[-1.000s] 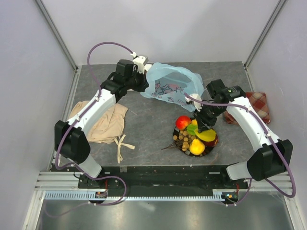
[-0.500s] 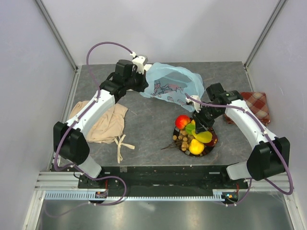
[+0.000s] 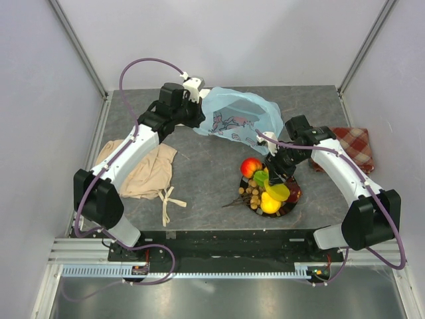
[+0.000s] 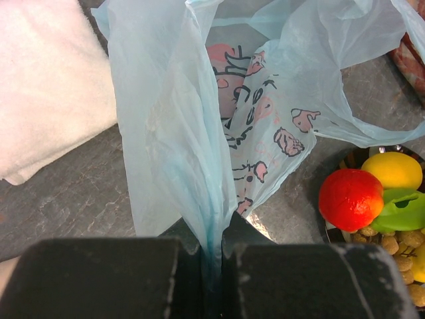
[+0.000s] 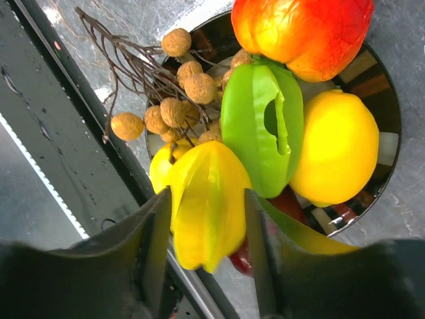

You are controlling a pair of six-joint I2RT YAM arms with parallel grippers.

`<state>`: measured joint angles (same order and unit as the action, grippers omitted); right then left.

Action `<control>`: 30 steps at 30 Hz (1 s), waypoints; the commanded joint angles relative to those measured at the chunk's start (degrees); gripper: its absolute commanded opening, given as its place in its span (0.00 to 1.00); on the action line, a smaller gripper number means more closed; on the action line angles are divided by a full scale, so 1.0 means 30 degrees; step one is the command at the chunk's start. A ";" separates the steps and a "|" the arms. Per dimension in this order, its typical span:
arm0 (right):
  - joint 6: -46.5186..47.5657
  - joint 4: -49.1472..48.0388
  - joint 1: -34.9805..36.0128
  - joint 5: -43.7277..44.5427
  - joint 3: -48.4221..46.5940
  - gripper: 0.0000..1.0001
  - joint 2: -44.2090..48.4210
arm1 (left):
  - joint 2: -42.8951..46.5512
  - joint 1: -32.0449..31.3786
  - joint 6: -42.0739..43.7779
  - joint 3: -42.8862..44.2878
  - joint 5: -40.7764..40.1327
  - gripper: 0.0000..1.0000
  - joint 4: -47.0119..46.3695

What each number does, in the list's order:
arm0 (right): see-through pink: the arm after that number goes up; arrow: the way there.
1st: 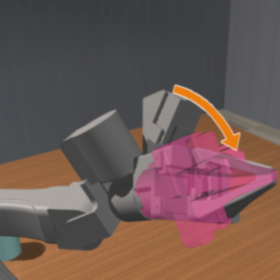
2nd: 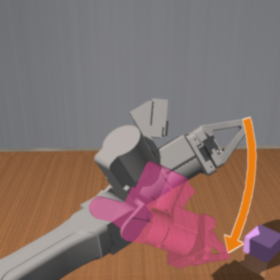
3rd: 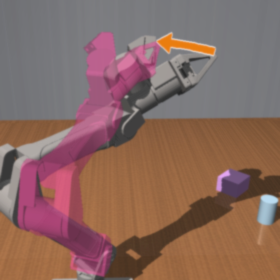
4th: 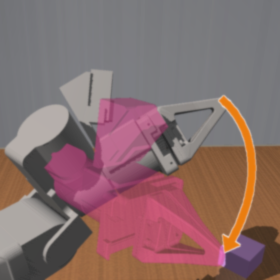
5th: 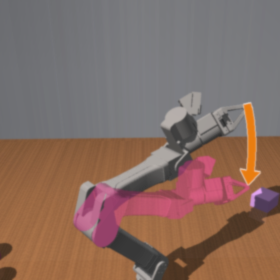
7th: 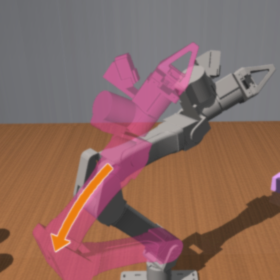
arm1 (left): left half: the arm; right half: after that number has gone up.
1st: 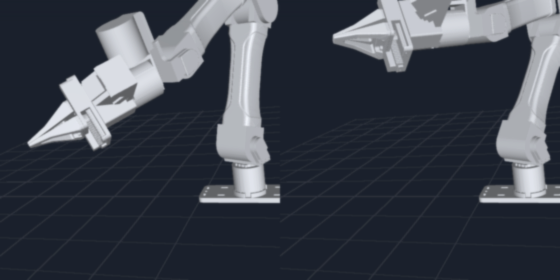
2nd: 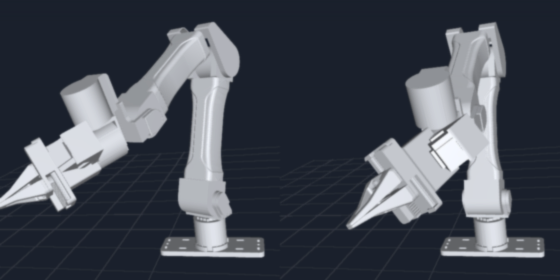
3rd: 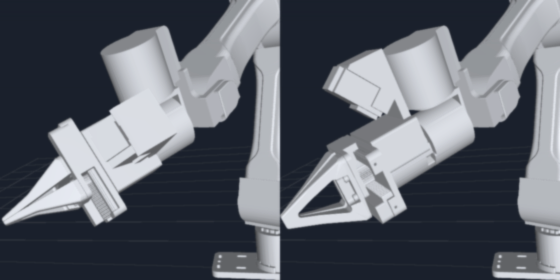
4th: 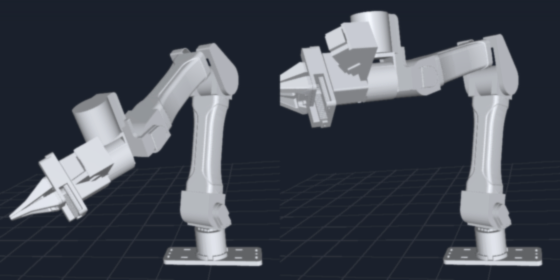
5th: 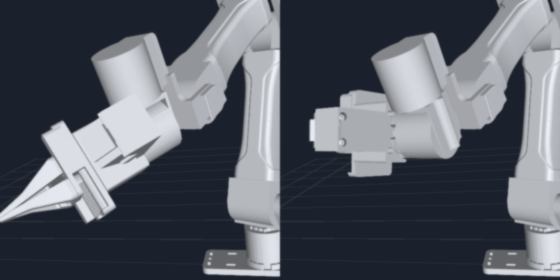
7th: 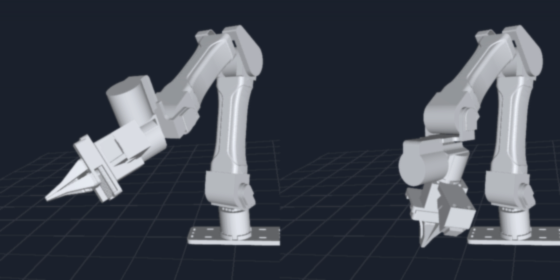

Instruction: Take the fake fruits out of the plastic bag

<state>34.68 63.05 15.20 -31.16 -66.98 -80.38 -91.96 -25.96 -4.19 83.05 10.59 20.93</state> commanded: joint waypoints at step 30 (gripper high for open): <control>0.0243 0.2182 -0.1253 0.3903 -0.3133 0.84 0.2472 | 0.0419 -0.0284 0.0282 0.0063 0.0631 0.03 -0.0531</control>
<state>34.00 66.98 14.48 -26.24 -76.69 -77.32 -91.98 -26.33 -4.19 83.05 11.11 20.91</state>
